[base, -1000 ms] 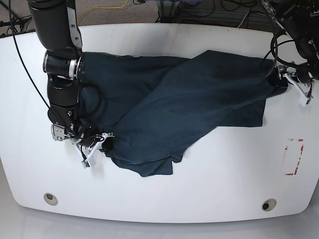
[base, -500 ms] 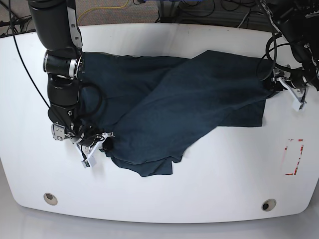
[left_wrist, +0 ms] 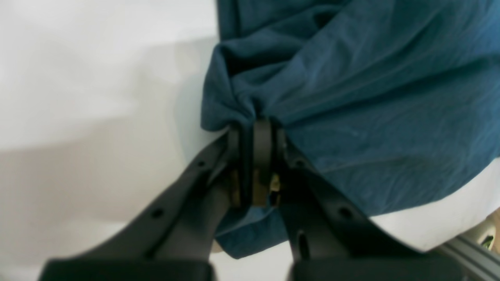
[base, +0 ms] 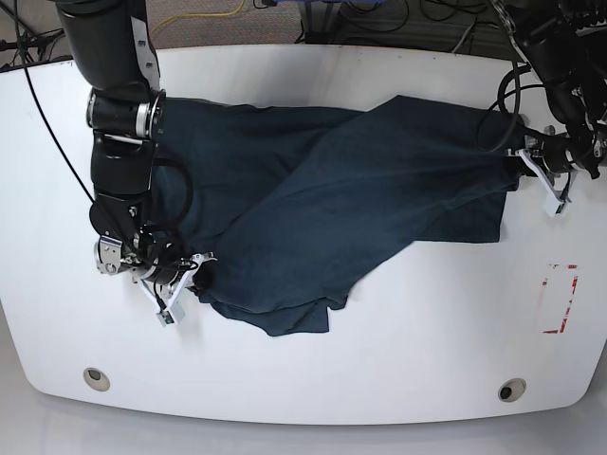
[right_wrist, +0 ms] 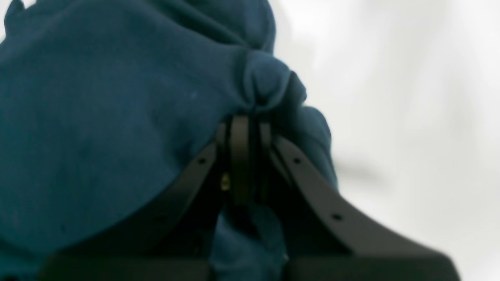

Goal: Fold the T-shirt properly
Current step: 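Lift the teal shirt with both grippers and pull it taut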

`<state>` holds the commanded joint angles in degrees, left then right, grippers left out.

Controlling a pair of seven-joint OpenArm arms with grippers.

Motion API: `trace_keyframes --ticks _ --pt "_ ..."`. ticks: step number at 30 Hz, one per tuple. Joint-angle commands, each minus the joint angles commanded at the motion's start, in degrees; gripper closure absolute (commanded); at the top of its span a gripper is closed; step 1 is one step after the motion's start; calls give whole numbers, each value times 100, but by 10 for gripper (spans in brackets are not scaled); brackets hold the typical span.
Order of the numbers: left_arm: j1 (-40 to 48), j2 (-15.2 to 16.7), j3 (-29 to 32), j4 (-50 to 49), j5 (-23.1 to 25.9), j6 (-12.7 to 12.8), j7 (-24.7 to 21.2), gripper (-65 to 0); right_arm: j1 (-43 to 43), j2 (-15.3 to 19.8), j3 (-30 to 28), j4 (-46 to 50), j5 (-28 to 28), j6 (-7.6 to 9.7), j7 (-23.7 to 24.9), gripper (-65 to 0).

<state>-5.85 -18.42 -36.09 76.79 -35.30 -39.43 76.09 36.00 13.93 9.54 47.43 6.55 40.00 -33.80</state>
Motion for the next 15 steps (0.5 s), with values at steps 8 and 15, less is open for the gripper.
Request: trace_keyframes --ticks 8,15 --pt "-114 -158 -26 870 -9 0 26 0 -422 9 18 1512 0 0 -914 0" --pt "-167 -167 -9 1732 -18 0 35 0 -607 79 70 2611 -9 0 -1653 0"
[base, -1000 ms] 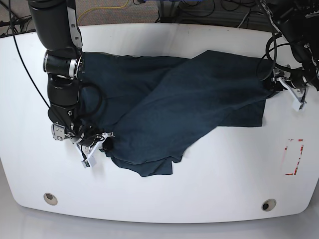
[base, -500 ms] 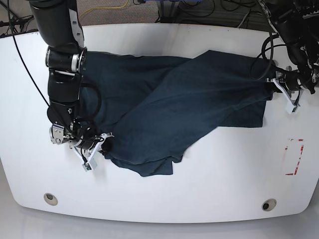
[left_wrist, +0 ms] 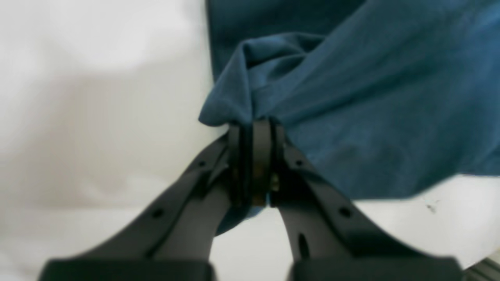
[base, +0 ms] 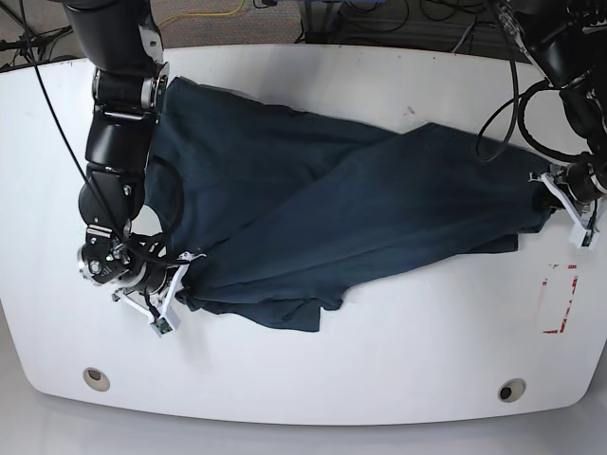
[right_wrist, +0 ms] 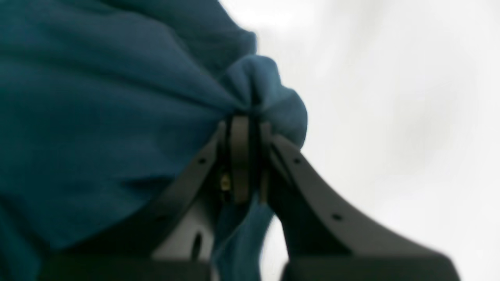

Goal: Fold the T-shirt properly
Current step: 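Lift the teal shirt with both grippers and pull it taut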

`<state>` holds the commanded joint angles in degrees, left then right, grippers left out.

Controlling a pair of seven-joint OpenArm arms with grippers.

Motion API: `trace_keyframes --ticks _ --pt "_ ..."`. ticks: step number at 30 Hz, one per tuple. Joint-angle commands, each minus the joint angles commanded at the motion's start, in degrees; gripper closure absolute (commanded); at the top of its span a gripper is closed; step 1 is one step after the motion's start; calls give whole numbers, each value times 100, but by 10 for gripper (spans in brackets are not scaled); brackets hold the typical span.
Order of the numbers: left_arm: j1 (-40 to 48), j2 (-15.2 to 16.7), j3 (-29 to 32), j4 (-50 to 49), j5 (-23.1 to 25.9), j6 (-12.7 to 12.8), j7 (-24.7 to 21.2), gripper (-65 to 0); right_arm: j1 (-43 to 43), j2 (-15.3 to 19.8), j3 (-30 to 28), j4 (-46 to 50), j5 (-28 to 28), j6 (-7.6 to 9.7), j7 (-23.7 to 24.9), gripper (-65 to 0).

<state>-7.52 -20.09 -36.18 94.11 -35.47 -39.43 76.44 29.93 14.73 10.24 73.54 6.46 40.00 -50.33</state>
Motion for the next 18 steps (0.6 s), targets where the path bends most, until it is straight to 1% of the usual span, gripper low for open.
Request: trace_keyframes --ticks 3,8,12,14,18 --pt "-193 9 0 404 0 -9 0 0 -44 88 176 457 18 0 -325 0" --pt "-404 18 0 923 0 -18 0 0 53 185 281 1090 9 0 -782 0" --pt "-862 35 123 1125 0 -26 0 0 281 378 264 1336 35 0 -958 0" --pt "-1187 18 396 1143 0 -26 0 0 501 475 229 1407 44 0 -976 0" --pt "-1714 9 633 1134 0 -26 0 0 870 730 220 1495 44 0 -1125 0"
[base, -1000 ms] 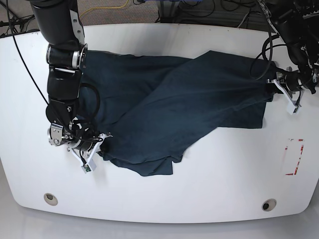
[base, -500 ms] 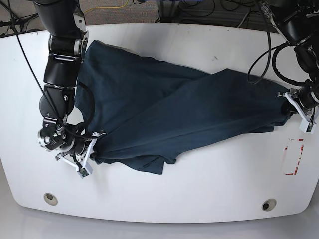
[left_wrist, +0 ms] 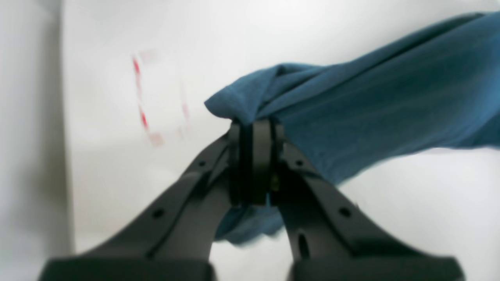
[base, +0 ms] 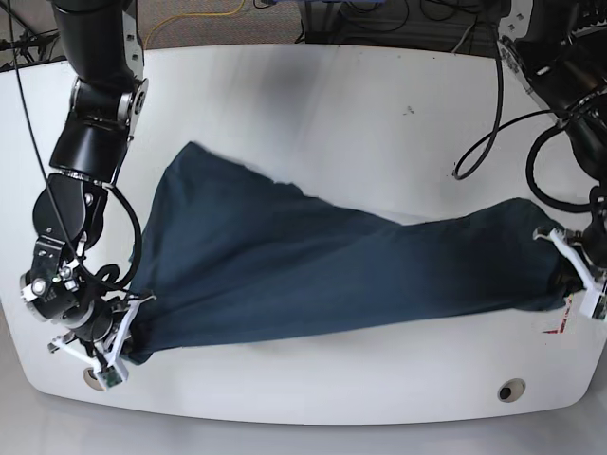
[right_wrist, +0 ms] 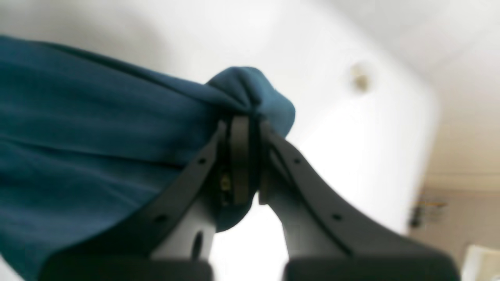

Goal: Fold the T-shirt properly
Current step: 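Lift the teal shirt with both grippers and pull it taut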

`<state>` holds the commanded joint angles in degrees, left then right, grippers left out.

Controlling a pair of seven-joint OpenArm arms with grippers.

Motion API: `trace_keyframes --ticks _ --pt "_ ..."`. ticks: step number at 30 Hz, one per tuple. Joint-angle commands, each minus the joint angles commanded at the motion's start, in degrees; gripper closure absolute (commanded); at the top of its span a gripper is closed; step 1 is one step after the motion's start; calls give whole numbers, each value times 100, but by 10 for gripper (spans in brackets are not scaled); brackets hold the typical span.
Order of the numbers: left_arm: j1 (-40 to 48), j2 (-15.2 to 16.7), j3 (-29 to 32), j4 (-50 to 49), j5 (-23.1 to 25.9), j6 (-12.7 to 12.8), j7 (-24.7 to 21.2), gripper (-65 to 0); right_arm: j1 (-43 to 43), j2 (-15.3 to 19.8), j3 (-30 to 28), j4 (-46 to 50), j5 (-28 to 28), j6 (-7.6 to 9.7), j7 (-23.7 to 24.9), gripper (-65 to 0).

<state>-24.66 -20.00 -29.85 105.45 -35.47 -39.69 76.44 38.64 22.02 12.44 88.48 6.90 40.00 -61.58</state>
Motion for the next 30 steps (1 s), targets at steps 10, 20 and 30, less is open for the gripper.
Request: trace_keyframes --ticks 10,20,30 --pt "-1398 35 492 -149 26 18 9 0 1301 360 -343 -35 -9 0 -281 0" --pt "-1574 35 598 -396 35 18 158 0 1459 440 -484 -18 0 0 -457 0" --pt "-1187 26 580 -396 35 18 149 0 888 440 -457 0 -18 0 -457 0"
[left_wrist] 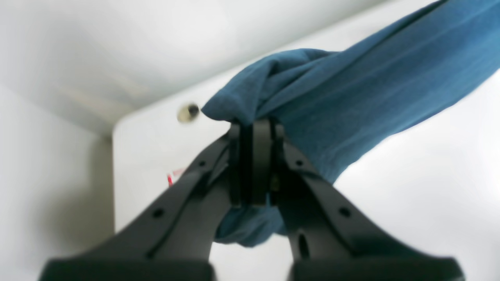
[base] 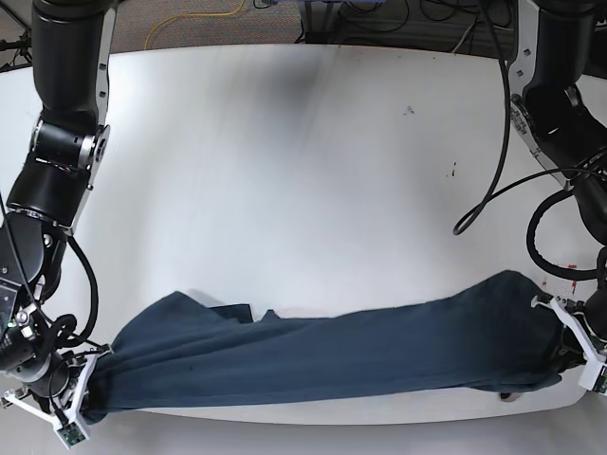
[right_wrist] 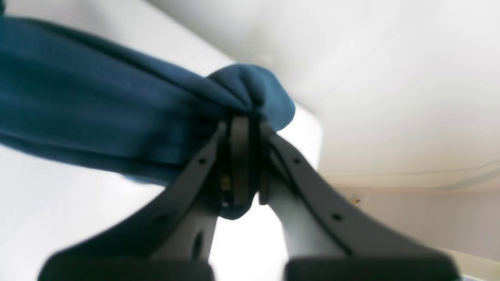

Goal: Fold the T-shirt properly
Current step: 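Lift the teal shirt with both grippers and pull it taut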

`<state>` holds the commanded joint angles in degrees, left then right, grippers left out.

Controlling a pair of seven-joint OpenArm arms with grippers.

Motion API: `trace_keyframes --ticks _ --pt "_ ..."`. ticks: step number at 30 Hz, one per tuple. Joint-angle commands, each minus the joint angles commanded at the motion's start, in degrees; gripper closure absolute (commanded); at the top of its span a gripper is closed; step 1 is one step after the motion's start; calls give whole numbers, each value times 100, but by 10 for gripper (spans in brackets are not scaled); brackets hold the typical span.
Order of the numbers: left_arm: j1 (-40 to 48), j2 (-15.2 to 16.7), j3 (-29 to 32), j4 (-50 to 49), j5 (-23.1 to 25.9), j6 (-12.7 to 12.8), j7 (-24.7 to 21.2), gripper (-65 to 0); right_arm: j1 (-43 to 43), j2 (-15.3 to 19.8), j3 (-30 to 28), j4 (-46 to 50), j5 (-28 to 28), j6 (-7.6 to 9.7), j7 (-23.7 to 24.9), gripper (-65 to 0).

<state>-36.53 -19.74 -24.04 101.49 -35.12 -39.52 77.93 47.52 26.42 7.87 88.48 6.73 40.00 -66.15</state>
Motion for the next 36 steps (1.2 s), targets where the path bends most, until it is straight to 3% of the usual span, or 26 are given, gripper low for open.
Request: trace_keyframes --ticks 7,11,14,27,36 --pt "114 9 -9 -18 9 26 -44 0 -193 -18 -18 -35 -18 0 0 0" --pt "79 18 9 -26 158 246 -246 0 -158 -79 -35 -35 -18 0 26 0" --pt "-114 18 35 -35 211 334 -448 0 79 -149 -44 -35 -26 0 26 0" --pt "-1371 18 35 -870 211 334 -440 0 1231 -141 -53 -475 -18 0 -18 0" --pt "-835 18 26 -888 167 325 -440 0 703 -141 0 -97 18 0 -246 0"
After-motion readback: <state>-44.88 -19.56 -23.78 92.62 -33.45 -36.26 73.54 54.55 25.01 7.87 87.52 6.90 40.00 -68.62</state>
